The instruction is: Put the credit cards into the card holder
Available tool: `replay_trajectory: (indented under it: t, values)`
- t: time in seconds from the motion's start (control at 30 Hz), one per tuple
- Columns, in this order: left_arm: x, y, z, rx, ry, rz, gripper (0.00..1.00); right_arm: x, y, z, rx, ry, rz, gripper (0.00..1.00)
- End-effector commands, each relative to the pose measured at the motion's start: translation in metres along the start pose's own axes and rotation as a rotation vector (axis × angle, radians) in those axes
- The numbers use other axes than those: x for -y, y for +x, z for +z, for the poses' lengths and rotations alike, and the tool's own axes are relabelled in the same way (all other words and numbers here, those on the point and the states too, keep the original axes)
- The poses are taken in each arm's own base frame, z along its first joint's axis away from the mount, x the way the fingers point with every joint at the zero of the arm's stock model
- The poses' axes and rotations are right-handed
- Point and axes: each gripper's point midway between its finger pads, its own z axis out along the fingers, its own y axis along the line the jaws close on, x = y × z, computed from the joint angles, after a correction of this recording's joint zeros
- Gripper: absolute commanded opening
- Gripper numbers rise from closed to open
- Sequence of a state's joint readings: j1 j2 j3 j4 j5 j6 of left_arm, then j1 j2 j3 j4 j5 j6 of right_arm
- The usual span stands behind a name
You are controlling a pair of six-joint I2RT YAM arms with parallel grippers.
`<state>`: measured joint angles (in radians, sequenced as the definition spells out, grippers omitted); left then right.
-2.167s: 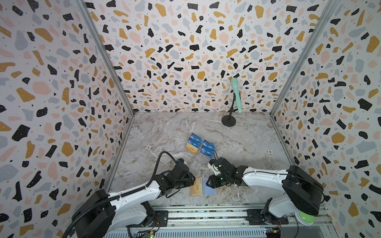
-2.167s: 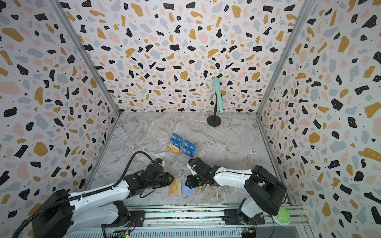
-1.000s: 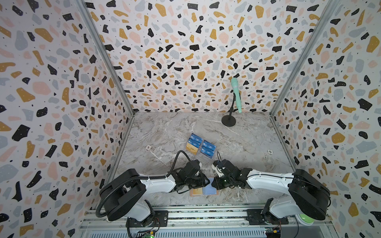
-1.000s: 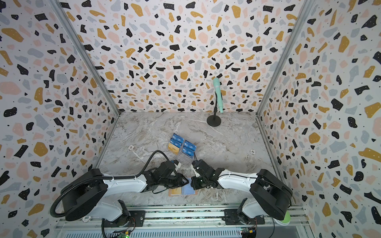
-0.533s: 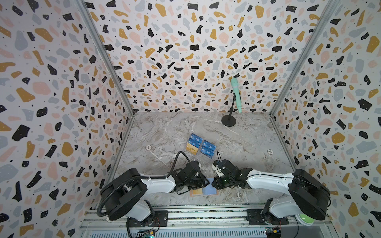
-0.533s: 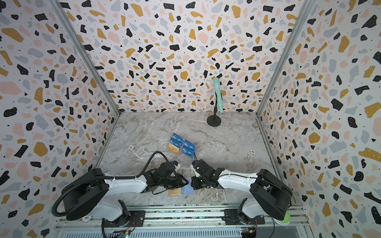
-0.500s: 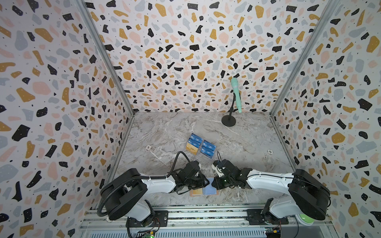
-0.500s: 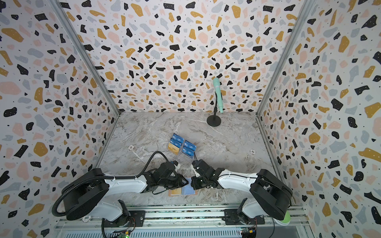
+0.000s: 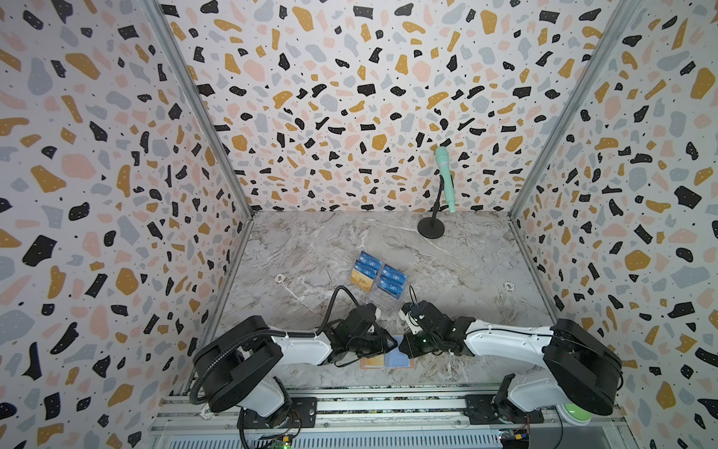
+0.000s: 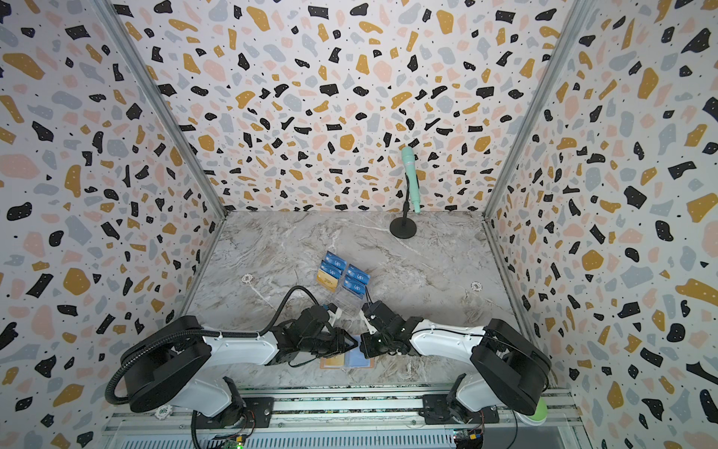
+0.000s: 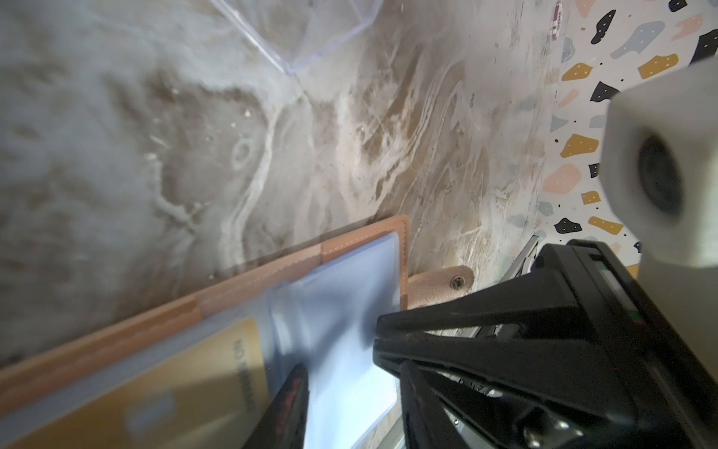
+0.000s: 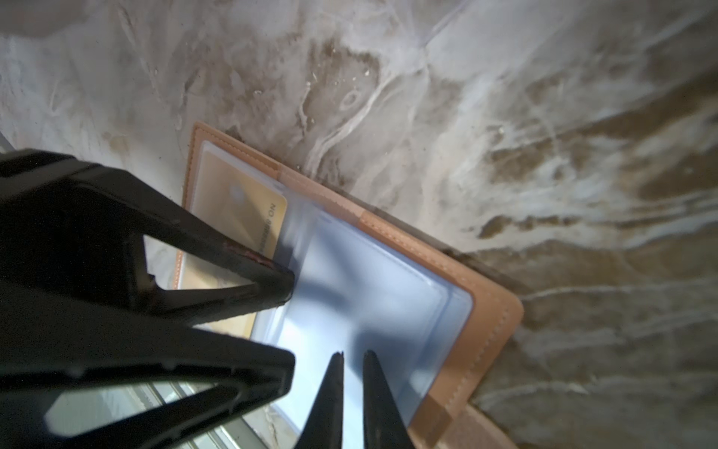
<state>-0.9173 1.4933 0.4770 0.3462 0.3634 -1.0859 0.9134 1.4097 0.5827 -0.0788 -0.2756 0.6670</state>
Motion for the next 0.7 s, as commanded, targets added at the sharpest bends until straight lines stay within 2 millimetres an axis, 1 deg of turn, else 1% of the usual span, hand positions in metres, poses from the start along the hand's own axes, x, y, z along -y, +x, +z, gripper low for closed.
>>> replay_trajectory:
  t: [0.0,0.27,0.47,0.67]
  values:
    - [0.005,0.006,-0.001,-0.016,0.034,0.013,0.42,0.005,0.004,0.001,-0.015,0.017,0.001,0.13]
    - [-0.002,0.009,0.003,-0.025,0.025,0.009,0.42,0.006,0.005,0.002,-0.015,0.016,0.004,0.13]
    - [0.011,0.007,-0.002,-0.011,0.06,0.029,0.42,0.008,0.007,0.002,-0.015,0.016,0.009,0.13]
    - [0.011,0.01,0.002,-0.027,0.062,0.036,0.42,0.007,0.007,0.004,-0.022,0.012,0.009,0.13]
